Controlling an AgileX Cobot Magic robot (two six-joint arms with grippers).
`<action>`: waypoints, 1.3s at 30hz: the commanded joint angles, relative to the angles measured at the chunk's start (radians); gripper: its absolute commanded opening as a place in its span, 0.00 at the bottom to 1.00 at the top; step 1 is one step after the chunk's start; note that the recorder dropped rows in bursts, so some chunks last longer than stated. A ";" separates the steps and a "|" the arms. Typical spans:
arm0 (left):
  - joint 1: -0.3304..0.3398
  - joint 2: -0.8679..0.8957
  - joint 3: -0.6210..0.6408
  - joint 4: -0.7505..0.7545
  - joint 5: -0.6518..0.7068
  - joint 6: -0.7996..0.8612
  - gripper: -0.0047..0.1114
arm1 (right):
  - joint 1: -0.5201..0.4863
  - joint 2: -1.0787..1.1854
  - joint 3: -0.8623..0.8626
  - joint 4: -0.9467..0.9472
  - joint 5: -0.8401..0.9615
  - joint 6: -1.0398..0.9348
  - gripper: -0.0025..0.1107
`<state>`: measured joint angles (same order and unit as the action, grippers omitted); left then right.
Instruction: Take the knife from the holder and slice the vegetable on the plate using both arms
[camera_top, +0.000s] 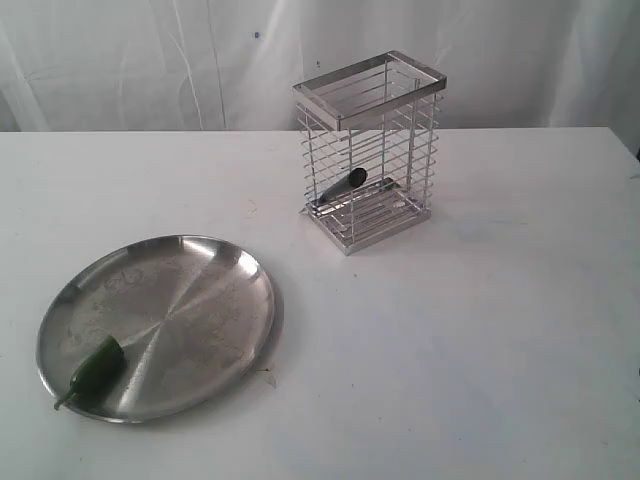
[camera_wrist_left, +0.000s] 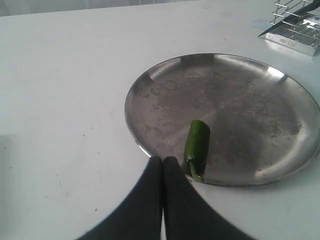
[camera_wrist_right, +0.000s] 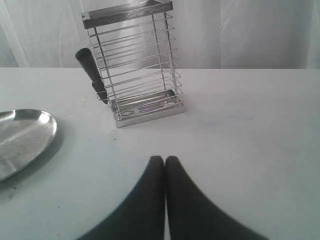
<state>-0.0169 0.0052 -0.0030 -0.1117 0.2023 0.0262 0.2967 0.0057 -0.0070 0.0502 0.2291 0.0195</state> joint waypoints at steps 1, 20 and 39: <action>-0.007 -0.005 0.003 -0.004 -0.001 0.000 0.04 | -0.006 -0.006 0.007 0.002 -0.021 0.007 0.02; -0.007 -0.005 0.003 -0.004 -0.001 0.000 0.04 | 0.000 -0.006 -0.006 0.135 -0.196 0.508 0.02; -0.007 -0.005 0.003 -0.004 -0.001 0.000 0.04 | 0.173 0.736 -0.717 0.185 0.365 0.025 0.05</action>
<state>-0.0169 0.0052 -0.0030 -0.1117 0.2023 0.0262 0.4640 0.5967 -0.6120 0.2176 0.5294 0.1157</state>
